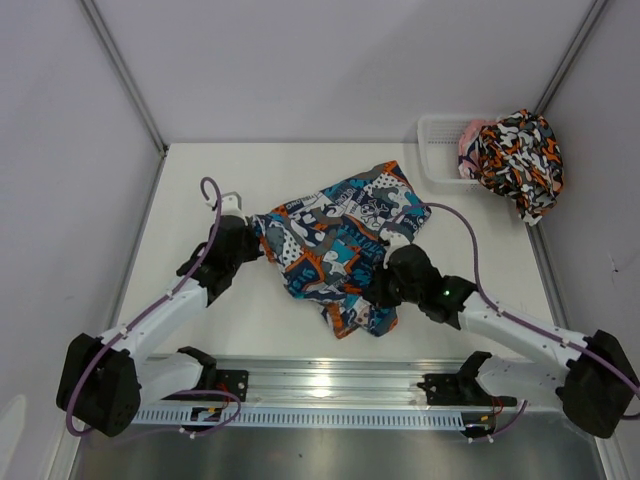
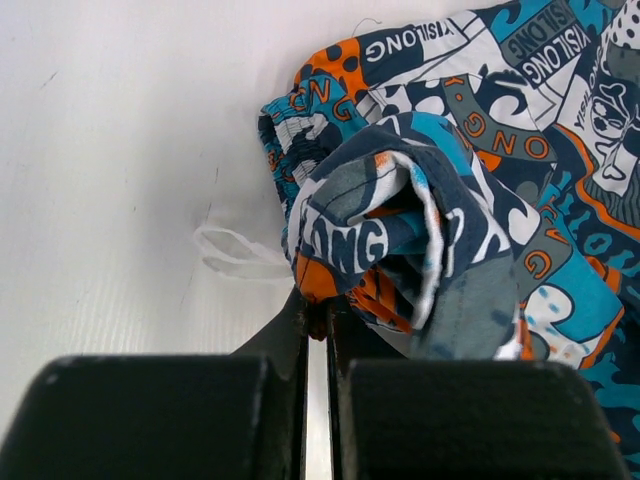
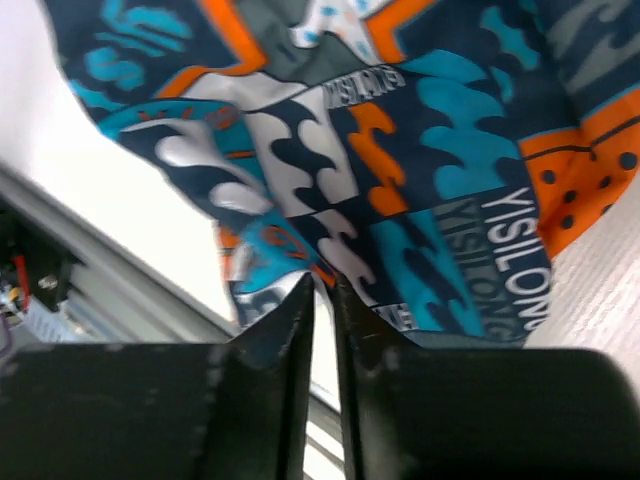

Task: Fold and stack the shorts
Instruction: Flatten the shorts out

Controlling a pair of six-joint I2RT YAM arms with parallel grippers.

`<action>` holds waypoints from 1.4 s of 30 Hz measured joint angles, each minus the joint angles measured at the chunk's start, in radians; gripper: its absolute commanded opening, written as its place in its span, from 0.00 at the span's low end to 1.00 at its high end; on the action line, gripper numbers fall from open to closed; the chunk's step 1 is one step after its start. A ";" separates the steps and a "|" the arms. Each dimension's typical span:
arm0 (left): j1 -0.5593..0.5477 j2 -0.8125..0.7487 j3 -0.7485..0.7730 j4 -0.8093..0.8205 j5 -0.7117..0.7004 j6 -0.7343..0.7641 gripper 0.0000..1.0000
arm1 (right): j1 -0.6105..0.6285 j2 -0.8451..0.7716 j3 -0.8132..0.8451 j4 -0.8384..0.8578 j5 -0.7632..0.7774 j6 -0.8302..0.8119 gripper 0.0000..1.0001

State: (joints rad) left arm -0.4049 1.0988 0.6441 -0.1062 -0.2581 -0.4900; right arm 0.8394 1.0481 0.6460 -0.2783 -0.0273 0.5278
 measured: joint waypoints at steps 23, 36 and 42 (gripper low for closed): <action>0.000 0.074 0.013 0.036 -0.001 0.024 0.00 | 0.505 0.284 0.351 -0.123 0.266 -0.077 0.51; 0.001 0.074 0.013 0.037 0.000 0.028 0.00 | 0.648 0.690 0.527 -0.260 0.432 0.127 0.55; 0.001 0.074 0.013 0.038 0.000 0.028 0.00 | 0.649 0.759 0.568 -0.290 0.465 0.170 0.58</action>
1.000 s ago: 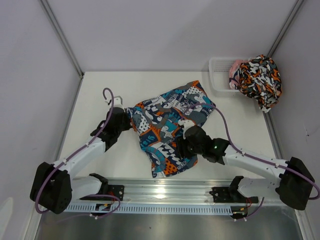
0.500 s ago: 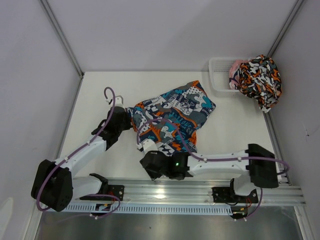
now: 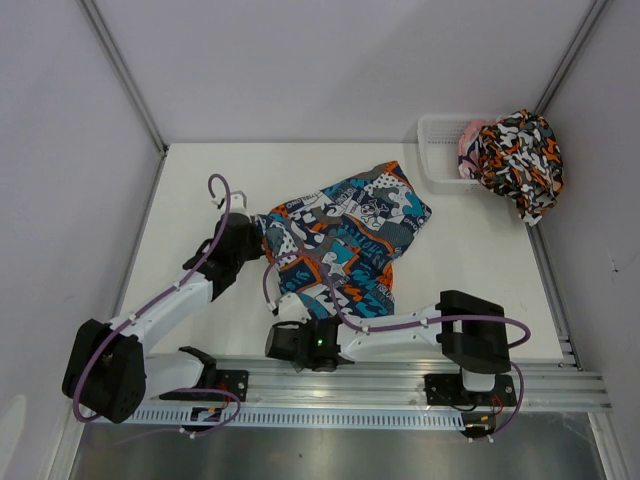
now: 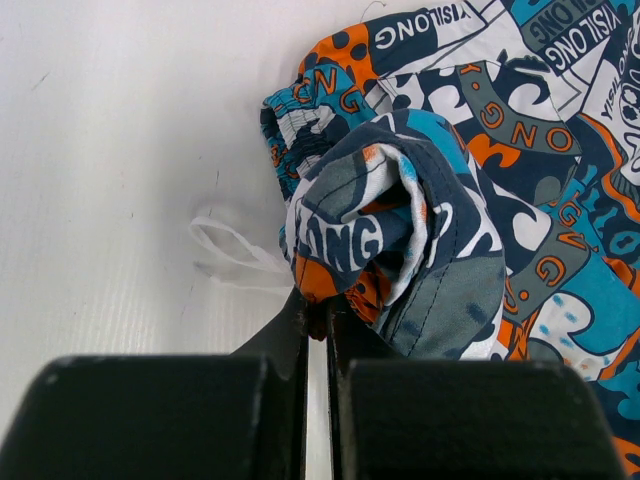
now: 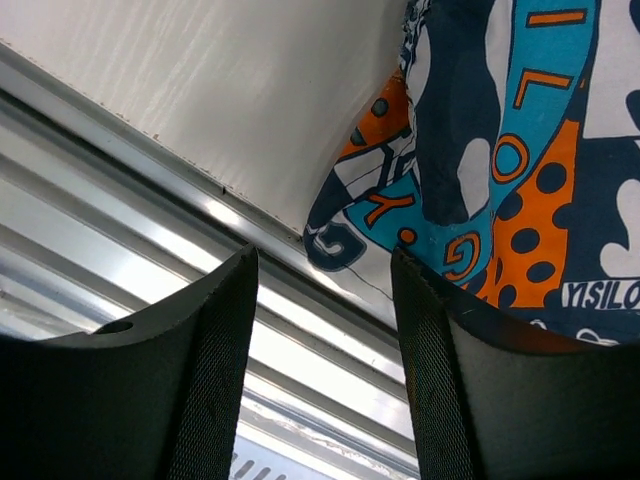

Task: Fold and stack the shorts
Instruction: Flatten the shorts out

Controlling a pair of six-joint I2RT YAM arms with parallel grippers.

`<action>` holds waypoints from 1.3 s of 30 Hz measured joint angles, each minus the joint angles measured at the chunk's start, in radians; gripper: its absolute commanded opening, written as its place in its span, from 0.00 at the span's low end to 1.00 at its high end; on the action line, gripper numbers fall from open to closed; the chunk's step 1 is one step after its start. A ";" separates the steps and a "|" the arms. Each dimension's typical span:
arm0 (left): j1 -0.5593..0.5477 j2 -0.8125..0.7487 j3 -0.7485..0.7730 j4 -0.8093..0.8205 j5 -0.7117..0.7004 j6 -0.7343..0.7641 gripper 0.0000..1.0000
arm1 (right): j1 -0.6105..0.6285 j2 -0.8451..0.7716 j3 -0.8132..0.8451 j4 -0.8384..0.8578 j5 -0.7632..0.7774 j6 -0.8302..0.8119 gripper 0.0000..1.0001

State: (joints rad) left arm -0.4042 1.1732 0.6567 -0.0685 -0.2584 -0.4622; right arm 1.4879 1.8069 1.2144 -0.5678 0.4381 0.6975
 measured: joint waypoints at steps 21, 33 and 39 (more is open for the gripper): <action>0.000 0.003 0.017 -0.010 0.000 0.000 0.00 | -0.027 -0.034 -0.096 0.018 0.031 0.010 0.00; 0.001 -0.012 0.274 -0.121 0.027 0.042 0.00 | -0.155 -0.816 -0.160 -0.137 0.005 -0.202 0.00; 0.001 -0.095 0.385 -0.242 0.037 0.081 0.00 | -0.238 -0.936 -0.088 -0.224 -0.036 -0.327 0.00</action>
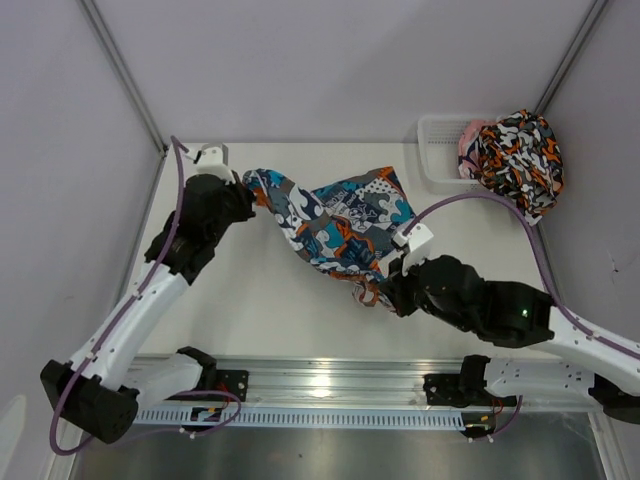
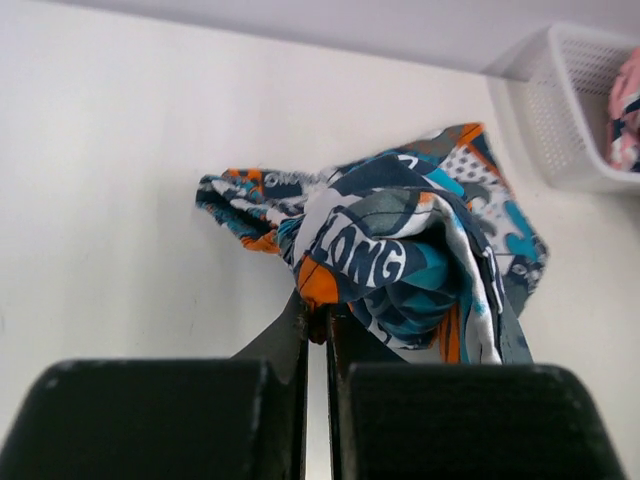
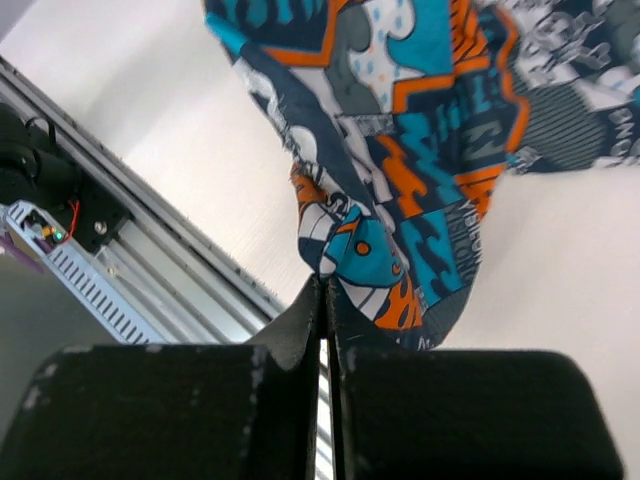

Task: Fold and stack the shorts
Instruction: Flatten the shorts out

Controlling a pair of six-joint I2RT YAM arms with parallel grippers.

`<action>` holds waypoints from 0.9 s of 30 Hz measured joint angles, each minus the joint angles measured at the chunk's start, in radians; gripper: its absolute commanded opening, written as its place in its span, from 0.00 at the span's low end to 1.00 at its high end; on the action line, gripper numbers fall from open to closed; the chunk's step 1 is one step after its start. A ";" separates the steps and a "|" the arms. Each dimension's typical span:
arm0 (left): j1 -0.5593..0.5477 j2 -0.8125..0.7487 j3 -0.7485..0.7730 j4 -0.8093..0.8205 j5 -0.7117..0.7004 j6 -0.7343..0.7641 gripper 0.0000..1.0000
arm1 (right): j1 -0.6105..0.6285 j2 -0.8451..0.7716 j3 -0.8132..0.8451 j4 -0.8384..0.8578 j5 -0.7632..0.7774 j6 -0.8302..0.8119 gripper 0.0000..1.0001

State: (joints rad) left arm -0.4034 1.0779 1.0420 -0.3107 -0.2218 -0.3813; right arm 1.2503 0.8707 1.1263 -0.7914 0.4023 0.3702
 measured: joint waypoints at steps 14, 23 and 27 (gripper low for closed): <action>0.000 -0.302 0.248 -0.155 0.098 0.130 0.00 | -0.044 0.034 0.431 -0.124 -0.053 -0.184 0.00; 0.000 -0.349 0.414 -0.279 0.097 0.164 0.00 | -0.045 0.055 0.654 -0.200 -0.058 -0.242 0.00; 0.000 -0.370 0.414 -0.327 0.097 0.164 0.00 | -0.045 0.052 0.674 -0.227 -0.093 -0.252 0.00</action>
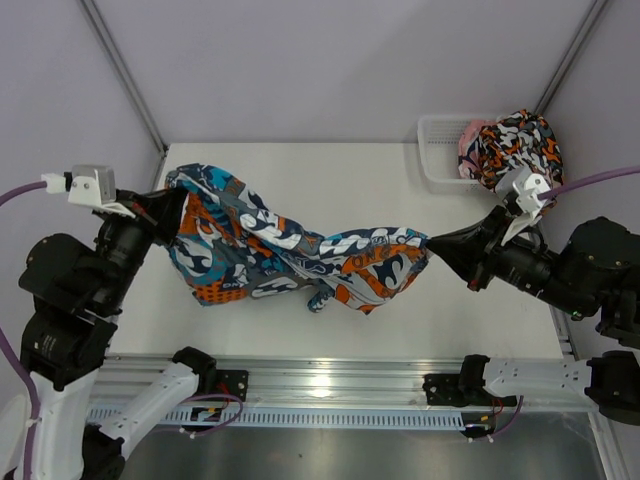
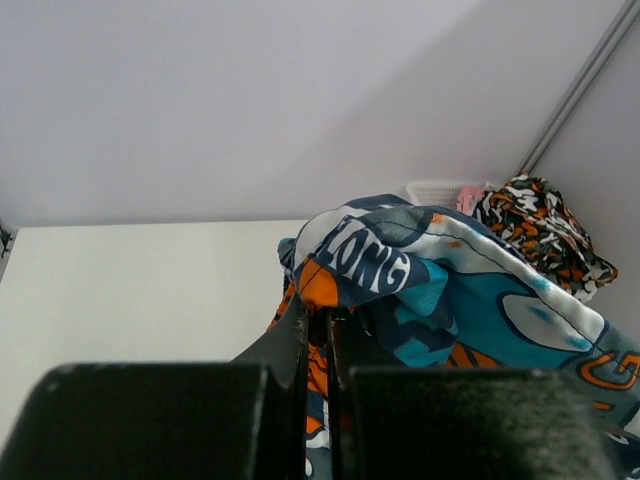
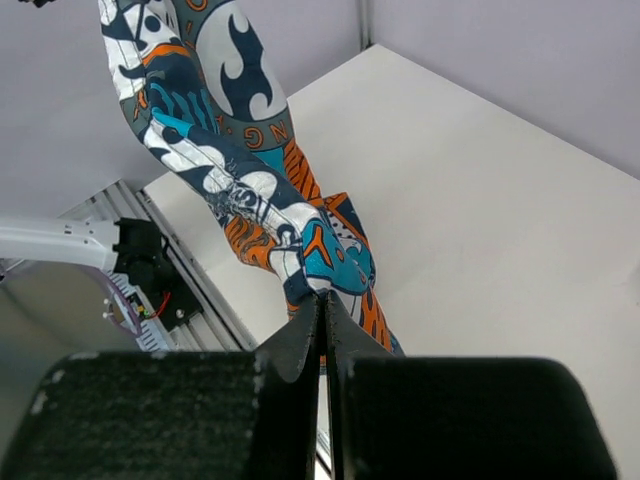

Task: Fold and stack the shorts
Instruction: Flatten the shorts out

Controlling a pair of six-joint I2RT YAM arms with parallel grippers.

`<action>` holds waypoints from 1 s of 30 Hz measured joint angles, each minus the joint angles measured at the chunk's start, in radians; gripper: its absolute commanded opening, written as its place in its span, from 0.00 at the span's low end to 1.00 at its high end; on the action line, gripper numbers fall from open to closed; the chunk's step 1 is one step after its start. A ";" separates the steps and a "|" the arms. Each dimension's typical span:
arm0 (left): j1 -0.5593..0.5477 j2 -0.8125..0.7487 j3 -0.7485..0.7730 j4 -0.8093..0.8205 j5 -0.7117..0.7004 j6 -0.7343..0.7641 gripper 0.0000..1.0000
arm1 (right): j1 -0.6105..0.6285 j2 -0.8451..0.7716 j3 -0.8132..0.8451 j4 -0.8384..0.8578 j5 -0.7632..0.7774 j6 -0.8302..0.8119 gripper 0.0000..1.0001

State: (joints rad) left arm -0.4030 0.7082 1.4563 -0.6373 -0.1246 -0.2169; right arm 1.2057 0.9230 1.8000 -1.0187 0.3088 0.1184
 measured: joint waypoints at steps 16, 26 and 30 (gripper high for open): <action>0.000 0.011 0.435 -0.136 -0.026 0.068 0.00 | -0.002 0.072 0.116 0.035 -0.330 -0.010 0.00; 0.000 0.042 0.585 -0.191 -0.121 0.132 0.00 | 0.046 0.227 0.111 0.110 -0.436 -0.016 0.00; 0.000 0.071 0.513 -0.122 -0.136 0.135 0.00 | -0.018 0.214 0.082 0.141 -0.414 -0.014 0.00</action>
State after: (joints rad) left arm -0.4026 0.7788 1.9694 -0.7597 -0.2604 -0.0818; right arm 1.1881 1.1370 1.8820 -0.8776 -0.1051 0.1047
